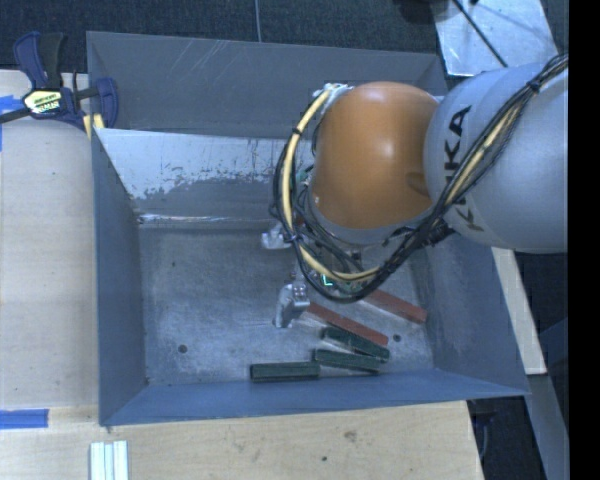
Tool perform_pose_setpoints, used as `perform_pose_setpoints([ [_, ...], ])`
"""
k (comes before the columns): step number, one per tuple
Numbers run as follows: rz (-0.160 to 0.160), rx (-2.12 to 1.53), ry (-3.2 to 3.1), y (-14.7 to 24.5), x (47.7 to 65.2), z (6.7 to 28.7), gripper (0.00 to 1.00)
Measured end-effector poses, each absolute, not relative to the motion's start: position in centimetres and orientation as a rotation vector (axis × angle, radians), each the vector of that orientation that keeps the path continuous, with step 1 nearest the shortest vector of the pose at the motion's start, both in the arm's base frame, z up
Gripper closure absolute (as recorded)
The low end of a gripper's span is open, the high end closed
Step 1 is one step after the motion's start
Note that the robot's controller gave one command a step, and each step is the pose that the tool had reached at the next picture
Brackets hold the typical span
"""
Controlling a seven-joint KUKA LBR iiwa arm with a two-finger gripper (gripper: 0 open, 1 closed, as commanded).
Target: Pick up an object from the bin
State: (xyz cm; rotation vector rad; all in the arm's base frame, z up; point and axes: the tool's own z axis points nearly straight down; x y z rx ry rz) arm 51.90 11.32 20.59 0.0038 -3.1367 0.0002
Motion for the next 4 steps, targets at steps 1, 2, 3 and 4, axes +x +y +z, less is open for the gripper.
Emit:
perform_pose_setpoints([
  [1, -0.002, 0.001, -3.144, 11.3, 52.1, 21.0, 0.00],
  [2, -0.003, 0.133, -3.143, 8.4, 51.8, 19.9, 0.00],
  [3, 0.002, 0.361, -3.129, 6.6, 51.2, 14.3, 0.00],
  [4, -0.002, 0.502, -3.120, 3.0, 57.0, 7.7, 1.00],
])
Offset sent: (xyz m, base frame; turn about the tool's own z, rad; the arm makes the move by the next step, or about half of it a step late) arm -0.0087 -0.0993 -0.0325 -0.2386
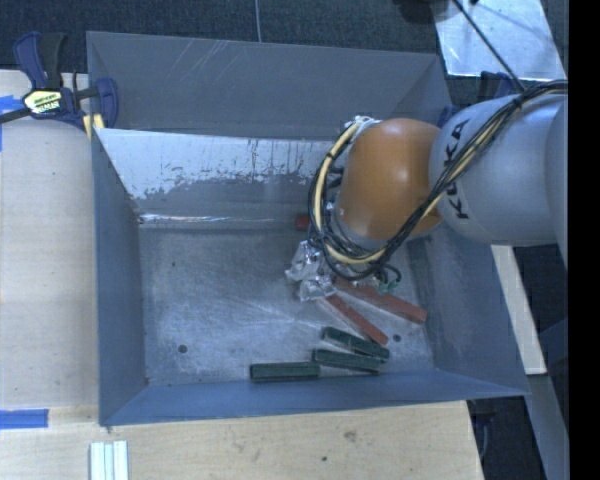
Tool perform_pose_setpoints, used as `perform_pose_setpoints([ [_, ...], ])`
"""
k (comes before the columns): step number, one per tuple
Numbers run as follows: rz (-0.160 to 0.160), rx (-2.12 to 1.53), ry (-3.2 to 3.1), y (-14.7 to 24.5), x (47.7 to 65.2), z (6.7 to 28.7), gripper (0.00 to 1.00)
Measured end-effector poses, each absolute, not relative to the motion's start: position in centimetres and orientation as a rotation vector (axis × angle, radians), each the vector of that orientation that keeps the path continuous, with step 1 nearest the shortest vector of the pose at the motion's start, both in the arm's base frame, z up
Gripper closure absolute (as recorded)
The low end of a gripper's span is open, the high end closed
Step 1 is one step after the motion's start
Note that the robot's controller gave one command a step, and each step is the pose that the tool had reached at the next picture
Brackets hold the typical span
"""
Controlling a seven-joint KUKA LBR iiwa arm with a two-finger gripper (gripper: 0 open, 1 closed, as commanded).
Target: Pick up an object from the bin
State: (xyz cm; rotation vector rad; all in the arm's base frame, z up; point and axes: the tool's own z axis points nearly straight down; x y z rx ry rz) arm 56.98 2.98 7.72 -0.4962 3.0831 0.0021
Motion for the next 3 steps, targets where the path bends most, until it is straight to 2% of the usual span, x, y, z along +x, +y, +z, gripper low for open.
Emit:
perform_pose_setpoints([
  [1, 0.002, -0.496, 3.083, 3.0, 57.0, 7.7, 1.00],
  [2, 0.000, -0.546, 3.091, 2.7, 56.5, 27.4, 1.00],
  [3, 0.000, -0.545, 3.089, 2.7, 56.5, 27.7, 1.00],
])
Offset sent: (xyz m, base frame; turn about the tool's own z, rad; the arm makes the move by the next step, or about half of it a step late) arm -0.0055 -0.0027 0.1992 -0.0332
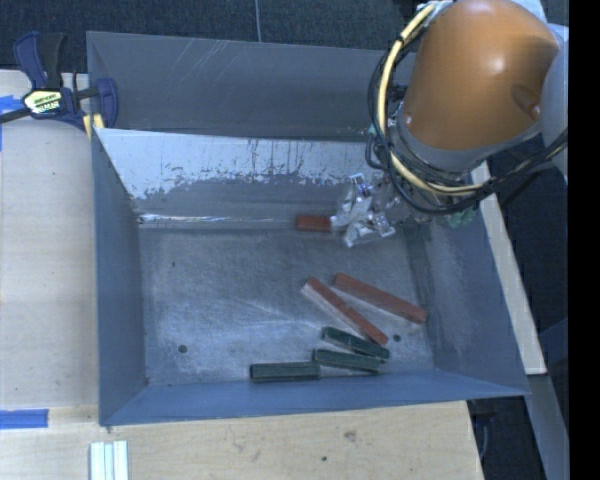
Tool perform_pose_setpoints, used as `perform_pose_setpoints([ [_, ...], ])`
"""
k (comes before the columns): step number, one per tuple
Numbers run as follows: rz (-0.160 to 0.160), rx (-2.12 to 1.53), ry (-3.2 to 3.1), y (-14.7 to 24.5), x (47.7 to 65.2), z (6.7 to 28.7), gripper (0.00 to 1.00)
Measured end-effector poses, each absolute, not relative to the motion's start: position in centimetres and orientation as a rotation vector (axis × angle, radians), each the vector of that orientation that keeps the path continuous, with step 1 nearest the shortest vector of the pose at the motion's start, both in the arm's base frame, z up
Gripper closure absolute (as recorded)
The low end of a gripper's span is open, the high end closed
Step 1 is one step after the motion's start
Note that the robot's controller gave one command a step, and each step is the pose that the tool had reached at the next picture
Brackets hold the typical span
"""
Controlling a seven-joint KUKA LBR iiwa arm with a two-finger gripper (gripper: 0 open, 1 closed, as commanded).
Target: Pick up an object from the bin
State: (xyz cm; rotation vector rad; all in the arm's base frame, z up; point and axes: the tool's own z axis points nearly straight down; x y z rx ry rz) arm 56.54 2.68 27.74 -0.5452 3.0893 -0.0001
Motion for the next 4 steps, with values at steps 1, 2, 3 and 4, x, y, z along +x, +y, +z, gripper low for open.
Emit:
perform_pose_setpoints([
  [1, -0.002, -0.576, 3.076, 3.0, 58.6, 22.7, 1.00],
  [2, 0.001, -0.247, 3.131, 3.2, 57.8, 16.3, 0.00],
  [3, 0.001, -0.246, 3.129, 3.2, 57.8, 16.4, 0.00],
  [4, 0.001, -0.136, 3.116, -2.9, 55.1, 7.7, 1.00],
])
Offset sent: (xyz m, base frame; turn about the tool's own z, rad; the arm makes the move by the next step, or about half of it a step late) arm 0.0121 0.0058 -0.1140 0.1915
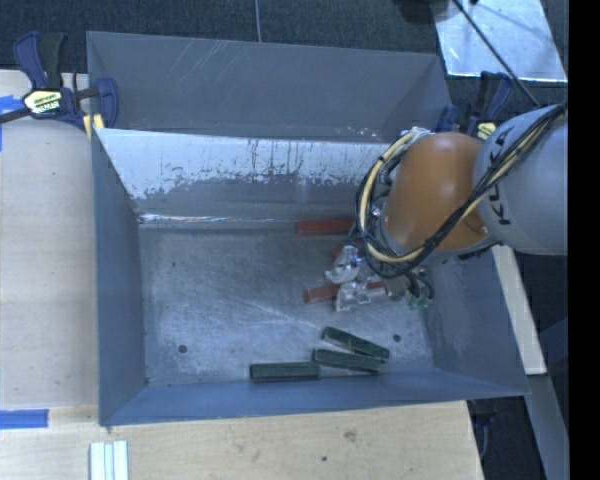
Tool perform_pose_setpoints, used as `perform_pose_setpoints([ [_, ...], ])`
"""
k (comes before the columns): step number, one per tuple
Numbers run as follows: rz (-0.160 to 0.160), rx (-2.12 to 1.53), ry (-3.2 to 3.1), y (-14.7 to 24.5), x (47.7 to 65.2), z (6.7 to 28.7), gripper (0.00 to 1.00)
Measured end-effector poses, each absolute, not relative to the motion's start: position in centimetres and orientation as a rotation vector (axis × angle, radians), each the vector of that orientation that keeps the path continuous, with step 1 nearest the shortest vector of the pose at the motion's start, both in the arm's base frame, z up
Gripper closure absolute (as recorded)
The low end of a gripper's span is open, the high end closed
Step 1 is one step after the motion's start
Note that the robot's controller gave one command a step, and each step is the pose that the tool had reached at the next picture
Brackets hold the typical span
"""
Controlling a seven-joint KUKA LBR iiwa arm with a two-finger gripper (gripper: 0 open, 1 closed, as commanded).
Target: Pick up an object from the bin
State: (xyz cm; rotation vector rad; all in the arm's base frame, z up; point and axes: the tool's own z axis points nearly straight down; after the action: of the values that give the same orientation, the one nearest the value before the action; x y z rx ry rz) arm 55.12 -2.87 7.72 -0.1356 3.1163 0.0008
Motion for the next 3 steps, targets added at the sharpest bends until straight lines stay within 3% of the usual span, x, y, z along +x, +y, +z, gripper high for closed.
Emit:
perform_pose_setpoints([
  [2, 0.001, -0.135, 3.116, -2.9, 55.1, 7.8, 1.00],
  [3, -0.004, -0.374, 3.106, -2.0, 56.5, 10.5, 1.00],
])
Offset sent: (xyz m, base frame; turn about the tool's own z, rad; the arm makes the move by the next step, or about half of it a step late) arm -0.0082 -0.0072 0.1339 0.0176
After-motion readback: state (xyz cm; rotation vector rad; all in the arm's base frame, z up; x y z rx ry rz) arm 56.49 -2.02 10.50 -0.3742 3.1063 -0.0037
